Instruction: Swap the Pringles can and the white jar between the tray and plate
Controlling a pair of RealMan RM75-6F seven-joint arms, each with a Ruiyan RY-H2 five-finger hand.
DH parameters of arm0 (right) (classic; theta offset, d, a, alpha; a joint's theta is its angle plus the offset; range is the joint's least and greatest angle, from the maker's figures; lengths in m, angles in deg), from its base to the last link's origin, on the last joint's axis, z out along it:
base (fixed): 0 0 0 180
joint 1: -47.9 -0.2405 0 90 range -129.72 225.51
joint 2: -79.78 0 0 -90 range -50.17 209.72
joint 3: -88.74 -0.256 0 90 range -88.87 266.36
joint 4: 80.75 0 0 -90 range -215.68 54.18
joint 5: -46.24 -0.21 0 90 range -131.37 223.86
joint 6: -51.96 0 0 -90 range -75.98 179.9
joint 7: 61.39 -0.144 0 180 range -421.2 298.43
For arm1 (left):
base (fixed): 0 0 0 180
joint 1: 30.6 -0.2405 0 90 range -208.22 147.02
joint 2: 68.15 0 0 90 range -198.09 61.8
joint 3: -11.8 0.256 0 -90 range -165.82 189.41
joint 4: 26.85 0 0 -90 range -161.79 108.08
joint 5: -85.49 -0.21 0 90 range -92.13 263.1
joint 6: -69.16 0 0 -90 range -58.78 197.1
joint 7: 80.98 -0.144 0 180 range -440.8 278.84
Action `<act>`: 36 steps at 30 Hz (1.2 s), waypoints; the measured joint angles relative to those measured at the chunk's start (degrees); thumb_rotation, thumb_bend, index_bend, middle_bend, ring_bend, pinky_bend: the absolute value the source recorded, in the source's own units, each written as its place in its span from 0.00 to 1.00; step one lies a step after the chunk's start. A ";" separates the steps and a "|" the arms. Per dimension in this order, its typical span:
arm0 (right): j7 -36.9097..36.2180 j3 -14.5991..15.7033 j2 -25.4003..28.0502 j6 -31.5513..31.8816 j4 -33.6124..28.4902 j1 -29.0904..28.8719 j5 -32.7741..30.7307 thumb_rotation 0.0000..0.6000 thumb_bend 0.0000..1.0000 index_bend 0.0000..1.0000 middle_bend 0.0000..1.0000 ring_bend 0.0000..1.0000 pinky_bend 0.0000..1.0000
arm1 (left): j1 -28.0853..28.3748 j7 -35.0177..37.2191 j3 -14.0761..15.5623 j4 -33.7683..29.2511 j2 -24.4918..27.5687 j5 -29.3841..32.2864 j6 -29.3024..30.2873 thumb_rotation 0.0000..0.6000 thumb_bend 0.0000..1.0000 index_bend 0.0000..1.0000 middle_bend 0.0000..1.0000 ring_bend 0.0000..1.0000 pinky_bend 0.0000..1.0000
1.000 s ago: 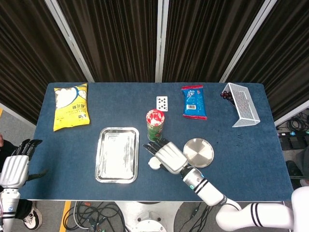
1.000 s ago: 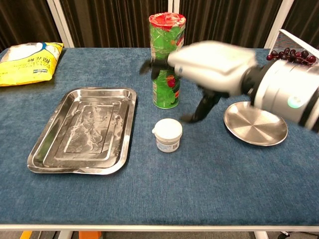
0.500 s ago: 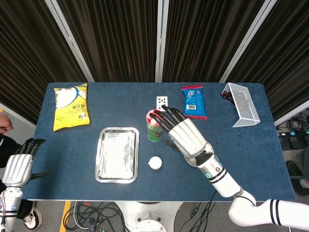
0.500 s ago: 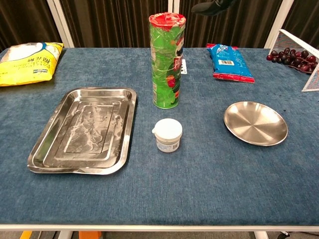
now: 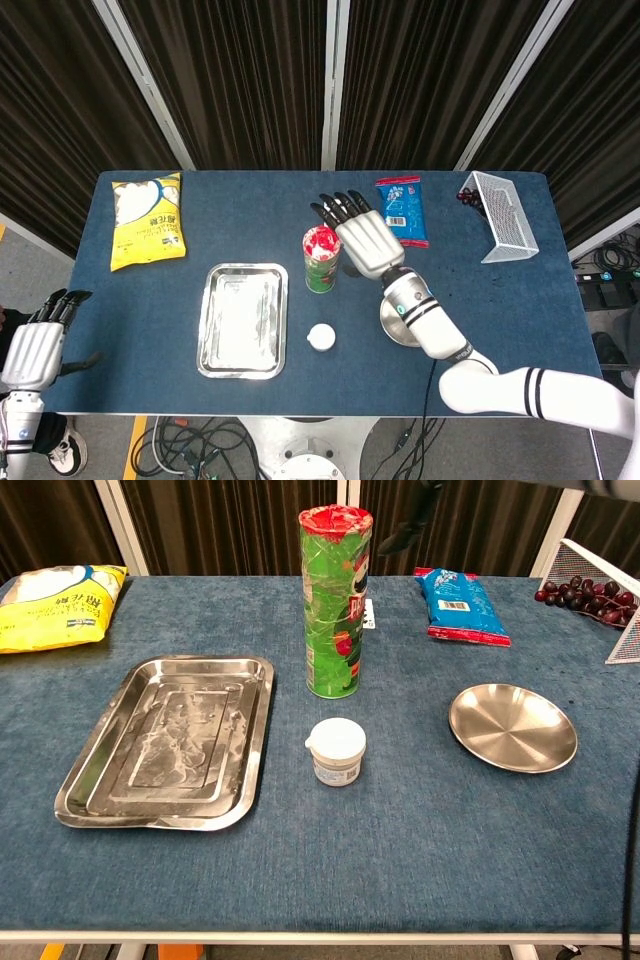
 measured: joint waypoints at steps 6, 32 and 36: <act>1.31 1.15 -2.96 -2.42 3.82 -4.78 -5.72 1.00 0.10 0.00 0.09 0.01 0.16 | -0.08 0.88 -0.13 0.44 0.20 0.03 -0.06 1.00 0.06 0.16 0.15 0.08 0.28; -2.44 5.03 5.70 8.13 -6.59 -1.51 2.31 1.00 0.21 0.43 0.44 0.41 0.61 | 0.80 -1.02 -0.26 -1.40 0.76 -0.50 -1.51 1.00 0.06 0.16 0.15 0.08 0.28; -2.81 6.97 12.39 11.47 -13.28 3.01 5.78 1.00 0.21 0.43 0.44 0.41 0.61 | 1.36 -2.49 -0.52 -2.29 0.11 -0.54 -1.89 1.00 0.06 0.16 0.15 0.08 0.28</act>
